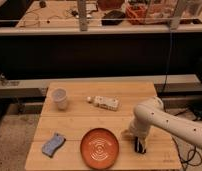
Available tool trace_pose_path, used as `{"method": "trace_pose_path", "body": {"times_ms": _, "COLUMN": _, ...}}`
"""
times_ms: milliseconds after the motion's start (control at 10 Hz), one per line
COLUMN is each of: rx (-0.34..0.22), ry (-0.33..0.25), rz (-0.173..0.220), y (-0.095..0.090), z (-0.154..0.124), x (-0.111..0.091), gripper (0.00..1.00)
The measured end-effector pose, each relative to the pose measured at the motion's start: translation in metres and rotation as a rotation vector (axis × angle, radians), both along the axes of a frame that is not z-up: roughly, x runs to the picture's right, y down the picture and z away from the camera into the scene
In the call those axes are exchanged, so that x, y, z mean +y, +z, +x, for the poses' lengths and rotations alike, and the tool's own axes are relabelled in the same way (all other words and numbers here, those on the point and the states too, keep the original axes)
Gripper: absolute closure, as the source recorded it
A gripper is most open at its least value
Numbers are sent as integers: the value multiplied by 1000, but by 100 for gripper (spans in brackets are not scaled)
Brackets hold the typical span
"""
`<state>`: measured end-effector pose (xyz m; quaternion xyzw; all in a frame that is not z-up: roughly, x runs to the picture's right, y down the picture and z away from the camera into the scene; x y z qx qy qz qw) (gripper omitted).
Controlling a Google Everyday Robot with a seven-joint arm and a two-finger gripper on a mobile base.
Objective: Place the eraser on the white sponge
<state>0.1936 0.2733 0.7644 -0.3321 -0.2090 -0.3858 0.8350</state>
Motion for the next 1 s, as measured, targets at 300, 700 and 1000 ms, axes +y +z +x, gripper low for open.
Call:
{"method": "trace_pose_path", "body": {"times_ms": 300, "rx": 2, "ry": -2, "rz": 1, "y": 1, "z": -1, "x": -1, "gripper": 20}}
{"method": "trace_pose_path", "body": {"times_ms": 700, "rx": 3, "ry": -5, "rz": 1, "y": 1, "z": -2, "x": -2, "gripper": 20}}
{"method": "trace_pose_path", "body": {"times_ms": 1000, "rx": 6, "ry": -7, "rz": 4, "y": 1, "z": -1, "x": -2, "gripper": 20}}
